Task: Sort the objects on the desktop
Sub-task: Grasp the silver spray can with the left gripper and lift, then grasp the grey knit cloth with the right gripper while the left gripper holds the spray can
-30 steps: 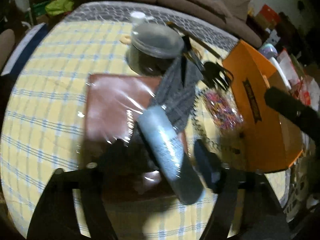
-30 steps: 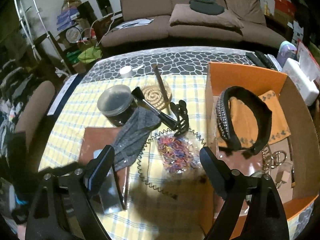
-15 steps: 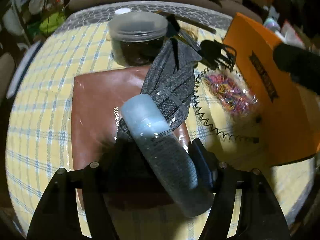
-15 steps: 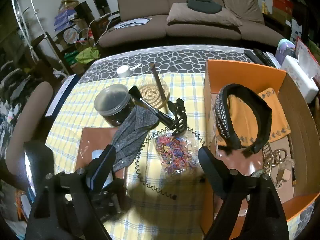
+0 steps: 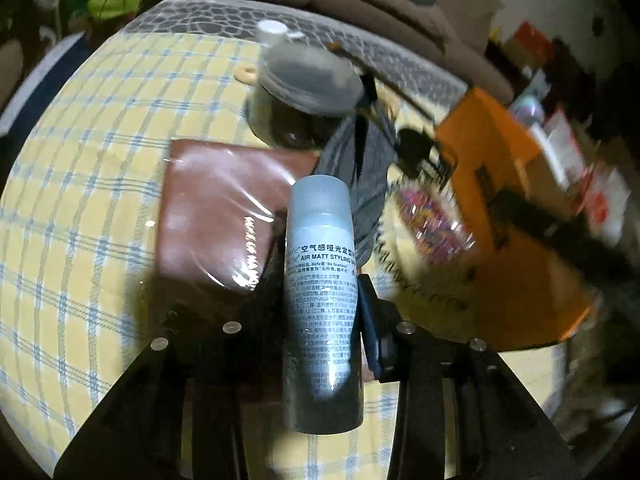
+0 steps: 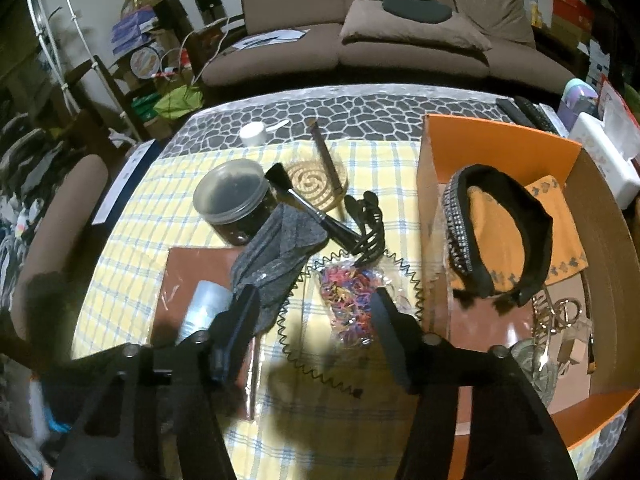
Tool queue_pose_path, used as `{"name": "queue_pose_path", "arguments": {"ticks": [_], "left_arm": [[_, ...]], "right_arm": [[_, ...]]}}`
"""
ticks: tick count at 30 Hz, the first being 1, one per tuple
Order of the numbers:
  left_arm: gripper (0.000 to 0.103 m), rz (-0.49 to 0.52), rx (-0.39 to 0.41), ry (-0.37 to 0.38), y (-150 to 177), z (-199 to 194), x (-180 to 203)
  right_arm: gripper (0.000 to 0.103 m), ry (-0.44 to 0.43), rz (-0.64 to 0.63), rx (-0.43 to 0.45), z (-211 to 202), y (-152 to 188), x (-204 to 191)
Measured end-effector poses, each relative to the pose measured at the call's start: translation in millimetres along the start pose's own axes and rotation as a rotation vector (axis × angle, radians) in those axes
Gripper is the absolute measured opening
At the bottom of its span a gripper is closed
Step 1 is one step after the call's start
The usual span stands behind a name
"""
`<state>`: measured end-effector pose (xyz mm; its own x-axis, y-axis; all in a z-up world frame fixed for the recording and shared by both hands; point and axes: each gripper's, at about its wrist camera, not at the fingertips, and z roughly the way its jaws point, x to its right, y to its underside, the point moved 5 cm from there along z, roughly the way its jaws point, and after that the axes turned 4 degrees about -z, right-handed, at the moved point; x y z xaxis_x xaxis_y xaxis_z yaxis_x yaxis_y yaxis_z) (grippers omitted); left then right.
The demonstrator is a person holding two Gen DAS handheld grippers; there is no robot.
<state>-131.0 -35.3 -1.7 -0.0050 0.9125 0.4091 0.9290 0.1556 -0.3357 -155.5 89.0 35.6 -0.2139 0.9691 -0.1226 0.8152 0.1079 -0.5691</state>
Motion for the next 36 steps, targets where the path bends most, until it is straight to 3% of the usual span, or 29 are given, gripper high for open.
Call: {"name": "queue_pose_path", "arguments": {"ticks": [3,8,21,23,24,25,36], "left_arm": [[0.034,-0.068,0.024,0.082,-9.6,-21.8,-11.9],[0.034,-0.114,0.069,0.134,-23.2,-47.2,-24.9],[0.034,-0.177,0.058,0.237,-35.4,-53.0,-40.9],[0.034,-0.188,0.06,0.256,-37.0,-55.0,-42.4],[0.034,-0.193,0.061,0.265,-36.9,-56.9,-43.2],[0.034,-0.196,0.063,0.271,-37.2,-58.0,-43.6],[0.034,-0.223,0.082,0.321,-40.1,-71.5,-46.3]], "right_arm": [[0.052,-0.003,-0.01,-0.015,5.6,1.9,-4.4],[0.047,0.009,-0.069,-0.082,28.8,13.3,-17.9],[0.033,0.084,-0.189,-0.25,87.2,45.5,-31.3],[0.031,0.094,-0.217,-0.242,88.2,46.7,-34.8],[0.017,0.082,-0.221,-0.241,87.6,46.5,-36.7],[0.011,0.063,-0.218,-0.233,86.0,45.8,-39.1],[0.006,-0.085,-0.076,-0.019,23.1,7.0,-33.6]]}}
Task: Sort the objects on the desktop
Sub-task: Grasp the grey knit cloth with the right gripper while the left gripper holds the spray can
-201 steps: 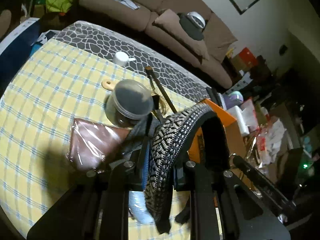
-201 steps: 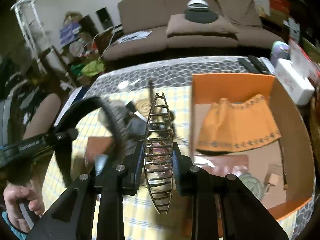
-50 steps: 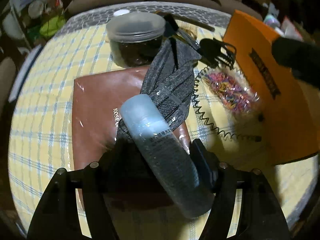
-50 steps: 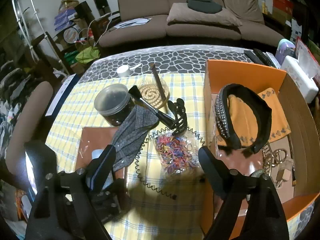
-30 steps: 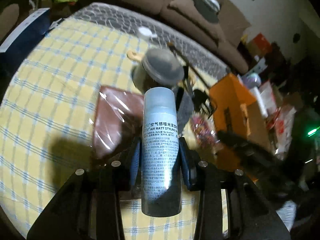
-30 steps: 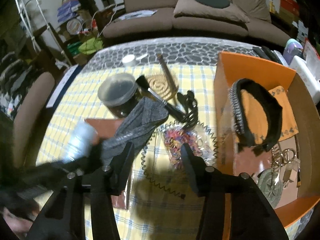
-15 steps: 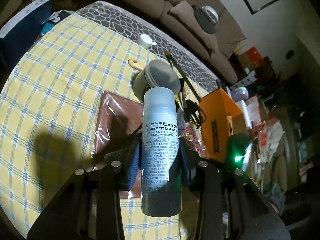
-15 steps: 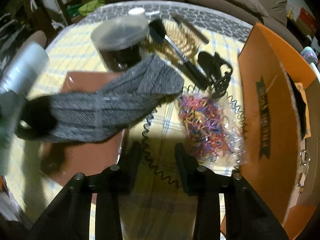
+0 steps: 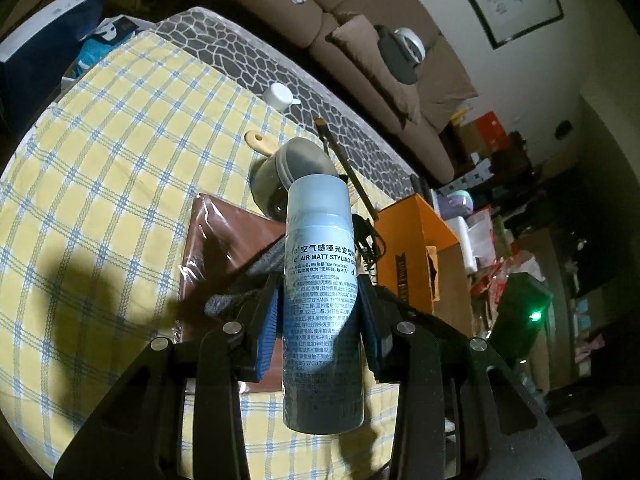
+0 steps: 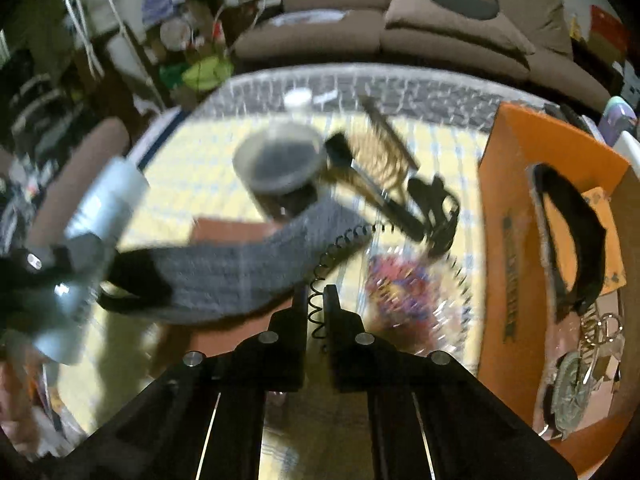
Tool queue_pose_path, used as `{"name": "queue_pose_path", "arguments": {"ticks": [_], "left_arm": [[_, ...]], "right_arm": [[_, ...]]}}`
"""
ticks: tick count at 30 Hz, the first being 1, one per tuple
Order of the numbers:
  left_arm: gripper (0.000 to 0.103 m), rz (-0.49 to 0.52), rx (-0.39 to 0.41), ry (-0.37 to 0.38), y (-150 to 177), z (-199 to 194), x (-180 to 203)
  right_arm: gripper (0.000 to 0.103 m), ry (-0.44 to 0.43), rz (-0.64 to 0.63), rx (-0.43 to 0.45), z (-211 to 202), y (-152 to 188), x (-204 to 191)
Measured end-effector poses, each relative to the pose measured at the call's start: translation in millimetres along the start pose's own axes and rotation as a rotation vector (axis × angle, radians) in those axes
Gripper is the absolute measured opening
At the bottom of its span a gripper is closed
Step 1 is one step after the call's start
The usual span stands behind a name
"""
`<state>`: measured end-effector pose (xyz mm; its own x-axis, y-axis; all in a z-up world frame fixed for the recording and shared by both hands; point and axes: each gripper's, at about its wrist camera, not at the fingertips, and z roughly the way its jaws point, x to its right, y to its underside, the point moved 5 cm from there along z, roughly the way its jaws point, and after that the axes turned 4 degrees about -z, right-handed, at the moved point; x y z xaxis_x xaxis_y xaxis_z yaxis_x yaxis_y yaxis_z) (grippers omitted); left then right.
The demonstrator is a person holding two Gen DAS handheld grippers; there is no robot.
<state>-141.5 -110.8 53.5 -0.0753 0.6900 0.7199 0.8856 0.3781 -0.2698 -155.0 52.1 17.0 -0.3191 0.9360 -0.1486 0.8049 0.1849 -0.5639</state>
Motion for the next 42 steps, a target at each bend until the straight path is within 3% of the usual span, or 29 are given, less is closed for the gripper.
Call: {"name": "queue_pose_path", "arguments": {"ticks": [3,5,6,7,9,13,17,21,25,29,36,38,39,40,42], "left_arm": [[0.034,0.0,-0.001,0.0,-0.2,-0.2,-0.4],[0.034,0.0,-0.004,-0.002,1.2,0.3,-0.1],[0.034,0.001,-0.006,-0.003,1.9,0.9,0.0],[0.034,0.0,-0.008,-0.002,2.9,1.3,0.3],[0.034,-0.006,-0.016,0.007,3.8,2.5,0.5],[0.034,-0.021,-0.023,0.038,3.7,0.6,2.4],[0.034,-0.048,-0.034,0.086,2.4,-2.4,1.6],[0.034,-0.096,-0.046,0.13,0.1,-4.0,-4.6],[0.034,-0.165,-0.073,0.208,-0.9,-3.4,-9.1],[0.034,-0.209,-0.1,0.256,0.4,1.4,-13.5],[0.034,-0.258,-0.133,0.343,-0.4,3.9,-12.6],[0.034,-0.267,-0.147,0.376,-0.4,5.1,-9.9],[0.034,-0.273,-0.154,0.392,0.2,6.0,-8.9],[0.034,-0.277,-0.163,0.404,0.6,7.5,-7.9],[0.034,-0.28,-0.173,0.416,1.7,9.8,-6.6]], "right_arm": [[0.006,-0.025,0.03,0.021,-8.2,-5.9,1.9],[0.01,0.041,-0.009,-0.017,-4.4,-3.9,2.7],[0.017,0.081,-0.037,-0.061,1.2,1.1,3.1],[0.035,0.125,-0.051,-0.102,6.7,6.6,6.3],[0.049,0.164,-0.024,-0.102,12.1,10.4,11.6],[0.049,0.093,-0.035,-0.014,1.7,-1.4,-2.7],[0.049,-0.076,-0.066,0.012,1.6,-4.0,-30.6],[0.068,-0.087,-0.292,0.003,10.3,7.3,-73.5],[0.073,-0.059,-0.424,0.093,5.4,12.9,-105.7],[0.073,-0.041,-0.432,0.149,11.2,10.3,-112.4],[0.071,-0.044,-0.391,0.163,25.0,4.9,-105.0],[0.052,-0.078,-0.362,0.147,26.4,4.5,-103.5],[0.024,-0.092,-0.349,0.132,27.4,4.2,-102.7],[0.005,-0.112,-0.332,0.111,30.5,3.6,-100.8],[0.008,-0.114,-0.295,0.11,29.2,1.3,-96.6]]}}
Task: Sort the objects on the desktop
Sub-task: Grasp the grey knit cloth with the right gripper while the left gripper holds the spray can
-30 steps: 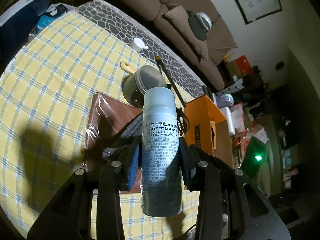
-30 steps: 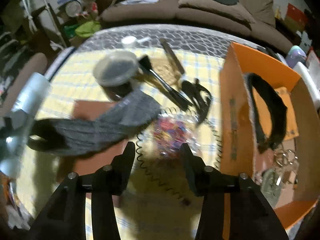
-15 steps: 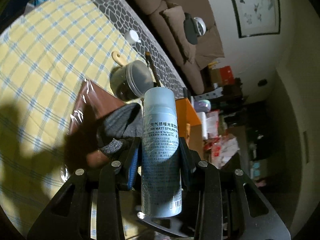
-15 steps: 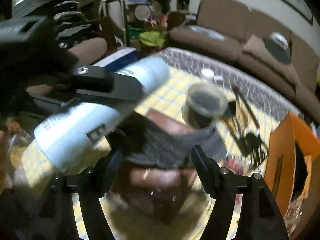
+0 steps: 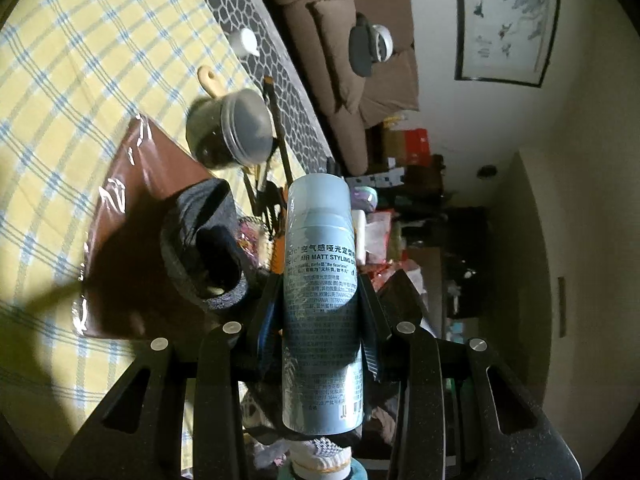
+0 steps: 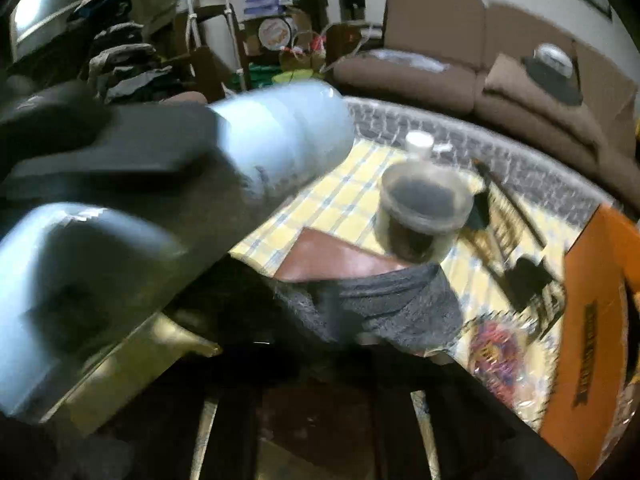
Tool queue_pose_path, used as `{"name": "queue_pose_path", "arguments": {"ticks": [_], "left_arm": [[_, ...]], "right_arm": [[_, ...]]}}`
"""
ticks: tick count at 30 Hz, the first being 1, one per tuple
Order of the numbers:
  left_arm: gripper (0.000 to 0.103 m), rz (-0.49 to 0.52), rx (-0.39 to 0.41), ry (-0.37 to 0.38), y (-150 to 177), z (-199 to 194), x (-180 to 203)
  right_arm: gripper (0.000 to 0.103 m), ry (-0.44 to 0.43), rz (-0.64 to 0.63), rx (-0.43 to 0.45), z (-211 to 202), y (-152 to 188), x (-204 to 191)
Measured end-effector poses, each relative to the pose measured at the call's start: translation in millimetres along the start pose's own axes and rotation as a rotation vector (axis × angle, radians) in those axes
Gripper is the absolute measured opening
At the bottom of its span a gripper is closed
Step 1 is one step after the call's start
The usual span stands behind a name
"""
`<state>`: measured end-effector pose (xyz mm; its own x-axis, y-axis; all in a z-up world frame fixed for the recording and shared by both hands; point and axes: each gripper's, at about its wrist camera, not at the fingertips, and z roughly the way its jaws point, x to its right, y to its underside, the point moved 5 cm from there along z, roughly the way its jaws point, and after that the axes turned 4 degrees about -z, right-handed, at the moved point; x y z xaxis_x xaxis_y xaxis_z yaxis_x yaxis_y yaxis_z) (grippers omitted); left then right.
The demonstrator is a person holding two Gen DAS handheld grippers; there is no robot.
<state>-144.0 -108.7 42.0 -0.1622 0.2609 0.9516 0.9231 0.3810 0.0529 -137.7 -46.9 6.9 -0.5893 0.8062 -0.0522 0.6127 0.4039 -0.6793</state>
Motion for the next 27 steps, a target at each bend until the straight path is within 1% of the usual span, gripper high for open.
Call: {"name": "queue_pose_path", "arguments": {"ticks": [4,7,8,11,12,14,16,18,19,20,21,22,24,27], "left_arm": [[0.034,-0.002,-0.014,0.029,0.3,1.8,1.0],[0.034,-0.001,-0.021,0.047,0.6,1.0,3.1],[0.033,0.004,-0.022,0.046,0.6,1.1,3.4],[0.033,0.004,-0.034,0.052,1.7,3.6,1.8],[0.033,0.005,-0.038,0.052,2.4,4.2,1.4],[0.033,0.017,-0.04,0.042,3.2,6.4,2.2],[0.033,0.03,-0.038,0.041,4.8,6.3,4.5],[0.033,0.038,-0.026,0.046,4.0,4.4,6.4],[0.032,0.038,-0.021,0.048,3.2,3.0,6.0],[0.032,0.033,-0.011,0.049,1.5,1.4,4.9],[0.032,0.026,0.001,0.049,-0.9,-0.5,2.7],[0.032,0.02,0.011,0.047,-2.8,-2.3,1.0],[0.032,0.006,0.042,0.035,-8.7,-4.9,-5.2],[0.032,-0.005,0.094,0.0,-16.2,-7.4,-13.4]], "right_arm": [[0.008,0.069,0.049,0.013,-9.4,-4.7,17.3],[0.007,0.131,0.116,0.017,-18.5,-5.4,38.0],[0.007,0.131,0.166,0.026,-21.7,-5.8,49.8],[0.007,0.058,0.281,0.073,-35.6,-6.8,66.1],[0.007,0.051,0.289,0.083,-38.9,-8.0,67.7],[0.007,0.07,0.281,0.103,-46.6,-11.4,66.9],[0.008,0.06,0.287,0.099,-49.7,-12.5,65.3],[0.014,0.018,0.297,0.014,-41.4,-7.6,64.8],[0.019,0.024,0.305,-0.045,-36.5,-2.0,67.2],[0.025,0.038,0.317,-0.057,-36.2,0.6,70.5],[0.037,0.037,0.332,-0.057,-38.1,3.3,73.6],[0.044,0.019,0.359,-0.051,-41.0,5.0,76.9],[0.046,-0.073,0.426,-0.017,-49.9,4.5,80.7],[0.048,-0.223,0.437,0.05,-62.8,-4.9,69.4]]}}
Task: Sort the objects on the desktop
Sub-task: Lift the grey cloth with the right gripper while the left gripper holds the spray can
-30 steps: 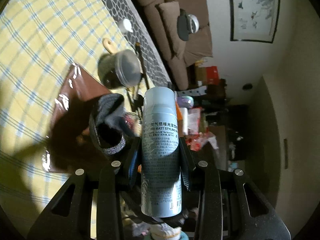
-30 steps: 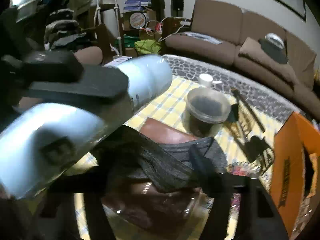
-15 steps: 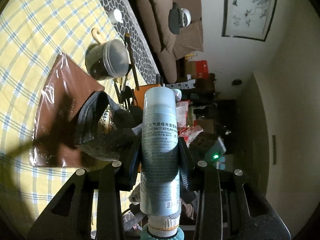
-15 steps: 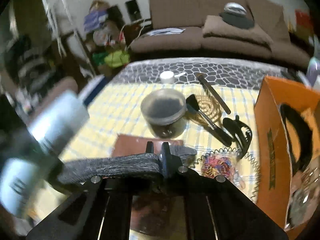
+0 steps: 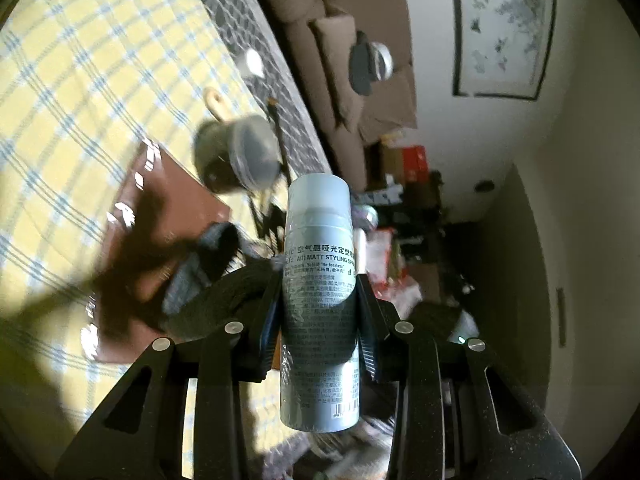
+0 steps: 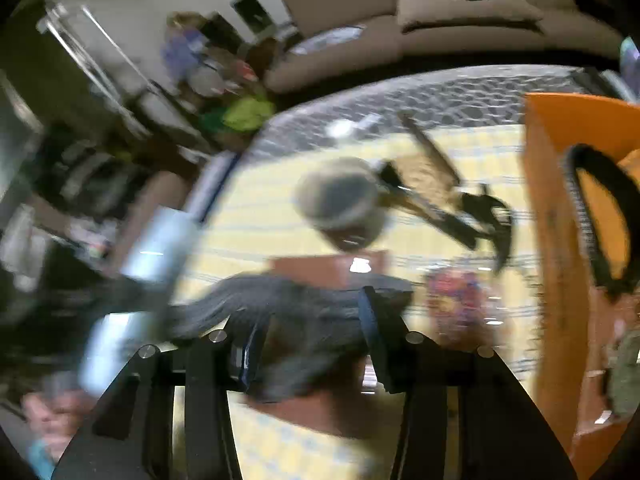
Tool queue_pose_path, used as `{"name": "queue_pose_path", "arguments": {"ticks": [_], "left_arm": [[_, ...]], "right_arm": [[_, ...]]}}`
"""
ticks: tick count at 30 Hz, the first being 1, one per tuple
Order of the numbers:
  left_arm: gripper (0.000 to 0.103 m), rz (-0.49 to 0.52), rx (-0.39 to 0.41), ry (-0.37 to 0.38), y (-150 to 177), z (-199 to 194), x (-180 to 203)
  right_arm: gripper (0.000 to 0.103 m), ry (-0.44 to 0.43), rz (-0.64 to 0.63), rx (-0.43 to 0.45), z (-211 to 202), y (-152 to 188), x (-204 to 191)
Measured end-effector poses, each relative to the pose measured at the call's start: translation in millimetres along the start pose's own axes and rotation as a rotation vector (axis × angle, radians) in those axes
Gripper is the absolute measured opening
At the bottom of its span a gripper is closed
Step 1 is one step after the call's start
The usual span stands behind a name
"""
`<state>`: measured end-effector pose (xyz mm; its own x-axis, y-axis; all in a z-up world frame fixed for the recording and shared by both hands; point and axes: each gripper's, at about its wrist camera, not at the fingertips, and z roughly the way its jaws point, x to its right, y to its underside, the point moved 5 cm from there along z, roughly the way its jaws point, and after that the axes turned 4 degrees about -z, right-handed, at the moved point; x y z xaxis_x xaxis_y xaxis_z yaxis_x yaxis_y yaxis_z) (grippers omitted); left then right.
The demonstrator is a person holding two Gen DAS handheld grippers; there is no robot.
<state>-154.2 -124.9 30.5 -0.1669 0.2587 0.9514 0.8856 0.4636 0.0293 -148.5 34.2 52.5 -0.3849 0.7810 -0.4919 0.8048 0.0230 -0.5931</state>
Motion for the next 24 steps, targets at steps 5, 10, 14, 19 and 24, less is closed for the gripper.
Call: {"name": "queue_pose_path", "arguments": {"ticks": [5,10,14,19,24], "left_arm": [[0.032,-0.018,0.047,-0.044,-8.0,2.5,-12.1],[0.032,0.026,0.069,-0.108,-7.5,8.0,-10.4],[0.032,0.025,0.067,-0.124,-8.3,11.6,-14.3],[0.032,0.043,0.062,-0.134,-6.8,13.2,-11.8],[0.032,0.021,0.072,-0.118,-11.8,5.5,-14.3]], "right_arm": [[0.052,-0.049,-0.074,0.007,-3.7,-0.4,-35.4],[0.054,-0.077,-0.148,-0.039,7.3,9.4,-59.4],[0.056,-0.081,-0.121,-0.049,13.1,14.4,-60.3],[0.056,-0.06,-0.111,-0.052,11.9,13.1,-51.4],[0.056,0.014,-0.035,-0.077,14.4,13.2,-17.6]]}}
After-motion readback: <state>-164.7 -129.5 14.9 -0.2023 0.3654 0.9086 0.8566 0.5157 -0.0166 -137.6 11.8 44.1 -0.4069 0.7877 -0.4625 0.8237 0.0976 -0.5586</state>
